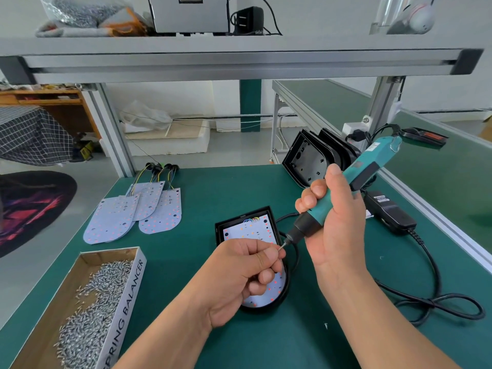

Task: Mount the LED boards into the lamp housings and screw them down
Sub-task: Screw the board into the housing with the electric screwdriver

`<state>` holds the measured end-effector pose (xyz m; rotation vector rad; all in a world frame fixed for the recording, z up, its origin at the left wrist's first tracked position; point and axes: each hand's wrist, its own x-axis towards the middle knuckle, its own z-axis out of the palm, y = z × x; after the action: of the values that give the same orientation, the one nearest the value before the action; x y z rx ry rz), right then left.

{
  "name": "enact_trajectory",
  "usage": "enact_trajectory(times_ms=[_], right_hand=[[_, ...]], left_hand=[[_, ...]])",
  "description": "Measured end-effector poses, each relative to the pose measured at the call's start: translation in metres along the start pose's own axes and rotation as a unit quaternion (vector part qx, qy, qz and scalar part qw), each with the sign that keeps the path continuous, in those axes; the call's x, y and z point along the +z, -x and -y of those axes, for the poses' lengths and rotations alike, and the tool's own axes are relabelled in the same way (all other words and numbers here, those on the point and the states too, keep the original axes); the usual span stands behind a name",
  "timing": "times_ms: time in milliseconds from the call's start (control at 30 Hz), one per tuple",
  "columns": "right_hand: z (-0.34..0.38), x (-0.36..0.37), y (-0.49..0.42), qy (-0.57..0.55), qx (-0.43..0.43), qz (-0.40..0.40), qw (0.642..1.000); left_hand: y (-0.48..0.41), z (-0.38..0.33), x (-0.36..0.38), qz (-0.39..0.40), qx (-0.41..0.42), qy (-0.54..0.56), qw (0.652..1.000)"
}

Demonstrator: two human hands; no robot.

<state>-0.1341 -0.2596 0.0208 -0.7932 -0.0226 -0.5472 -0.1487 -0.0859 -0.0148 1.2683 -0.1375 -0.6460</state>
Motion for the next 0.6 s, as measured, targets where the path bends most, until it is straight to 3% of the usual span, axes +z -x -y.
enact_trajectory(times_ms=[200,600], right_hand=[[0.001,-0.003,0.002,-0.02,0.043,0.02,0.999],[-0.001,-0.011,-0.004,-0.057,0.098,-0.047,0.992]], left_hand=[[-0.002,0.004,0.001,-0.012,0.014,-0.022,1.0],[-0.003,0.003,-0.005,-0.005,0.016,-0.06,0.998]])
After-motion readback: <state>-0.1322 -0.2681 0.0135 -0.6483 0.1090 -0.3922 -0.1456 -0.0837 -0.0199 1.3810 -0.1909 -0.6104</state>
